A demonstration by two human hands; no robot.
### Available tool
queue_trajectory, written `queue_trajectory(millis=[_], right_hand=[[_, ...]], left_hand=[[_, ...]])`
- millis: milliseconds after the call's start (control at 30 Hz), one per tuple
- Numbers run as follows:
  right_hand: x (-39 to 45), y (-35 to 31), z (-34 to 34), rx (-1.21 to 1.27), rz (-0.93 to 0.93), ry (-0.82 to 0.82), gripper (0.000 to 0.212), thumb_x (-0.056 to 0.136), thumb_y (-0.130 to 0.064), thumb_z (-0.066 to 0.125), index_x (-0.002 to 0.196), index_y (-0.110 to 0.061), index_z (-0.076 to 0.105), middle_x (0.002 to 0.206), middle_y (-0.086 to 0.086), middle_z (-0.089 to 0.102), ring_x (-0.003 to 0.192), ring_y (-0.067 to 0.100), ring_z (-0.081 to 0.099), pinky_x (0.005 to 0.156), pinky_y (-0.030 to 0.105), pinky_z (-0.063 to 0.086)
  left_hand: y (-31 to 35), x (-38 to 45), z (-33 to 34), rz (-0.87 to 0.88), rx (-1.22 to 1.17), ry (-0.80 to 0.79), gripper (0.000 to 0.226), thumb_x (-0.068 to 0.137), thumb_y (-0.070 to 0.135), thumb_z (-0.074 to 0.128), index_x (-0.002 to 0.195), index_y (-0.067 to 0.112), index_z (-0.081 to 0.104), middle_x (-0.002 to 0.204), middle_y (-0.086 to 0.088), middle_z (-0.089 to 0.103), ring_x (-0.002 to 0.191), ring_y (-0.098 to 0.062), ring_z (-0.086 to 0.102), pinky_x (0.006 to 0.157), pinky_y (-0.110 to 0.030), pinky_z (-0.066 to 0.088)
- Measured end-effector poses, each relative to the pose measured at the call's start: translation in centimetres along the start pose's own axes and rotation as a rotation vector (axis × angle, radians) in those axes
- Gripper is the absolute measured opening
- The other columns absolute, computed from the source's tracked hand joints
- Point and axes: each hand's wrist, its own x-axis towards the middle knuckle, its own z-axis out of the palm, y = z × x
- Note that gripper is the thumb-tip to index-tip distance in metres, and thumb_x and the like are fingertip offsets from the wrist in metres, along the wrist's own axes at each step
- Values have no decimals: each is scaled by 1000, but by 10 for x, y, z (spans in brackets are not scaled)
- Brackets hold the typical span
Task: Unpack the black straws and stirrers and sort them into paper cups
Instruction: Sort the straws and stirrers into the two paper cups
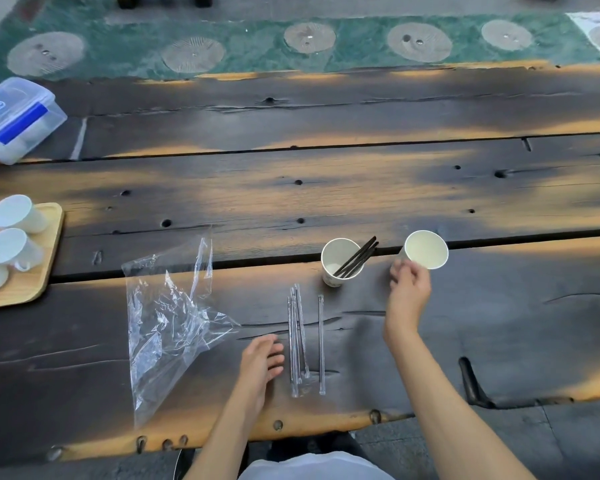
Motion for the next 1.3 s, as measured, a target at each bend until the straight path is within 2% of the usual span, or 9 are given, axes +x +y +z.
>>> queue_trajectory(millis=[67,200,433,567,700,867,967,1167,1300], right_hand=[[-13,28,-7,-184,216,-20,25,90,-3,40,86,-22,56,98,13,67,79,20,60,74,33,47],[-46,63,1,-461,565,-422,19,94,-3,42,103,-15,54,82,2,57,64,14,51,55,23,36],[-63,85,33,-516,656,-639,26,95,-10,40,118,-15,53,91,-7,66,81,11,57,76,31,46],[-66,97,45,-496,668,-667,36,91,-5,38,122,-8,54,112,9,71,86,18,62,73,30,50],[-69,97,45,-447,689,-632,27,95,-1,37,118,-5,50,94,6,65,82,18,62,89,39,53],[-72,101,45,-385,695,-630,25,93,6,41,113,2,56,117,26,67,93,26,68,72,32,60],[-73,103,45,-467,658,-684,33,89,4,43,114,0,64,114,21,70,99,25,69,76,30,58],[-77,83,36,-556,547,-811,19,91,-1,50,98,1,68,75,13,60,56,13,51,47,15,40],[-78,73,30,-390,513,-903,27,97,-20,51,84,3,53,62,20,49,40,22,42,45,31,40]], left_hand=[[-3,9,3,14,64,45,22,100,16,48,117,11,61,107,-8,65,90,-19,59,78,-31,51],[-1,20,19,-25,133,28,25,101,17,45,123,21,56,117,-1,59,108,-19,55,98,-37,45],[1,38,43,-119,100,-4,21,99,16,47,117,19,58,101,0,62,95,-19,55,96,-39,45],[-3,46,48,-112,132,-6,22,96,8,45,105,15,64,90,-4,68,78,-16,60,67,-23,49],[-13,53,48,-14,270,19,21,90,-1,50,96,6,69,93,-16,74,76,-22,65,68,-24,55],[-14,44,49,101,418,5,13,86,-5,60,90,2,71,74,-8,65,67,-17,59,54,-18,46],[-16,37,43,125,463,-9,16,90,2,61,77,7,70,64,-2,60,59,-12,49,44,-13,34],[-12,17,33,129,510,-58,27,101,13,44,90,5,66,72,0,64,68,-14,58,55,-17,42],[-11,2,29,44,345,-285,24,104,10,32,100,4,54,71,-8,59,64,-21,61,67,-33,53]])
